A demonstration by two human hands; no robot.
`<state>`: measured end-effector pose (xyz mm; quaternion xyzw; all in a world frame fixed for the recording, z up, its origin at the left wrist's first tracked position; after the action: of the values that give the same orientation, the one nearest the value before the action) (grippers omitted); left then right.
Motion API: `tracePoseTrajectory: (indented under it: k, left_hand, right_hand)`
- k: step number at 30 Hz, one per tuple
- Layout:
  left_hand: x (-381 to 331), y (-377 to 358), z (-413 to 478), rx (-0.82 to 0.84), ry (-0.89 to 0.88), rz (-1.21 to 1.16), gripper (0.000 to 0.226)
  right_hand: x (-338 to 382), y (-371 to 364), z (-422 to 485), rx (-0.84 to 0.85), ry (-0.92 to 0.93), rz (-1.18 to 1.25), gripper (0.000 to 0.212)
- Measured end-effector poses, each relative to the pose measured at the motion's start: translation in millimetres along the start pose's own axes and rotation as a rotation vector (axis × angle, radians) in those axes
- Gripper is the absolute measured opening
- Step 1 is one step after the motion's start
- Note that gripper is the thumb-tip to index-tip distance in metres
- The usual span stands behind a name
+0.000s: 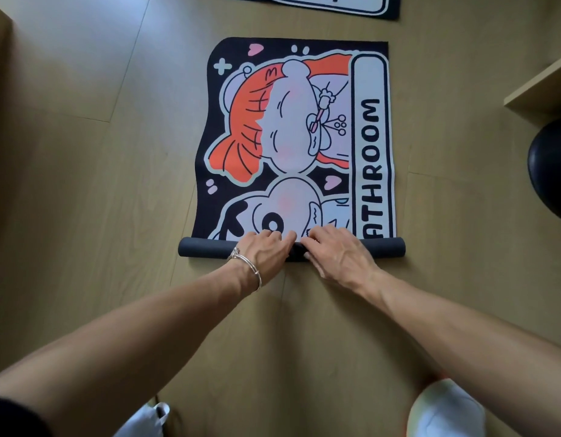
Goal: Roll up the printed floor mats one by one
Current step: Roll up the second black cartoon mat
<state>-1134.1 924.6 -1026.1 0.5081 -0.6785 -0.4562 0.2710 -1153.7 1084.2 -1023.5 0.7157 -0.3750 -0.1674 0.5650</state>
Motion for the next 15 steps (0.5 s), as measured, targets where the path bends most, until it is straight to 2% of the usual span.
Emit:
tracePoseTrajectory:
  k: [3, 8, 11, 15]
  left_hand:
    - [-3, 3, -1, 0.007, 0.03, -0.002, 0.022]
    - [5, 0, -6, -0.079, -0.061, 0.101, 0.023]
    - [13, 0, -7, -0.134, -0.081, 0.169, 0.025]
    - [11, 2, 3, -0.058, -0.045, 0.093, 0.032]
  right_hand:
    - [-2, 0, -3, 0.02, 0.033, -0.008, 0.034]
    - [-3, 1, 0, 0.003, 0.0, 0.074, 0.015]
    - [-4, -3, 3, 0.031, -0.044, 0.163, 0.018]
    - [-4, -5, 8, 0.045, -0.117, 0.182, 0.02]
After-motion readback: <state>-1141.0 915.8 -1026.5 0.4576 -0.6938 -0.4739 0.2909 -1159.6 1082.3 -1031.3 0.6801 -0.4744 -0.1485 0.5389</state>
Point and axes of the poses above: each hand's wrist, its own z-axis towards the middle knuckle, its own y-axis out of the back of the hand, x = y × z, the point moved 1 cm from there along z, towards the middle knuckle
